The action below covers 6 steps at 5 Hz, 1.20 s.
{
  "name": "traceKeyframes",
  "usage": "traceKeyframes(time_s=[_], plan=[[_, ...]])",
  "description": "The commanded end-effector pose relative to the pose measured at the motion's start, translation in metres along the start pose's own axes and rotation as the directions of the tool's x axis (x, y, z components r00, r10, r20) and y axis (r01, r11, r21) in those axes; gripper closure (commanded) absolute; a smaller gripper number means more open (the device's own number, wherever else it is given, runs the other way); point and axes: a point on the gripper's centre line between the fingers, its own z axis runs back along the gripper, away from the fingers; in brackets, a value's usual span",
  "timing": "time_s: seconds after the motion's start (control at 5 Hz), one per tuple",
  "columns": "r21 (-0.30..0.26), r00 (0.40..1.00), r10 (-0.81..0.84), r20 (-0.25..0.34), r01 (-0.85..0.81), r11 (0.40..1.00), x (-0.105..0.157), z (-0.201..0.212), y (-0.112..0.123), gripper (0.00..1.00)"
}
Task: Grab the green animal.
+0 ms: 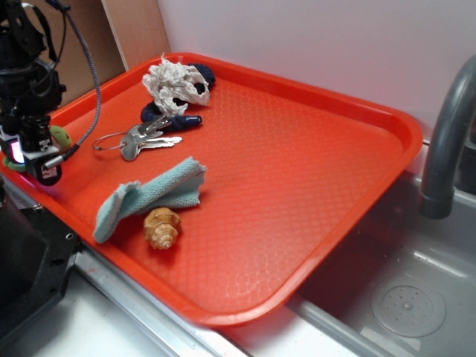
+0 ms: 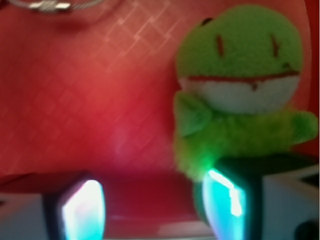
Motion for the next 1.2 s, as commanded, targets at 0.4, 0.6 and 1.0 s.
traceKeyframes(time_s=[0.4, 0.6, 1.0], plan=[[0.092, 0.977, 0.015, 0.213, -0.036, 0.995, -0.01, 0.072, -0.007, 0.0], [0.101, 0.979, 0.008, 0.202, -0.029, 0.994, -0.009, 0.069, -0.009, 0.0], [0.066, 0.984, -0.01, 0.18, -0.002, 0.998, -0.009, 0.069, -0.008, 0.0]])
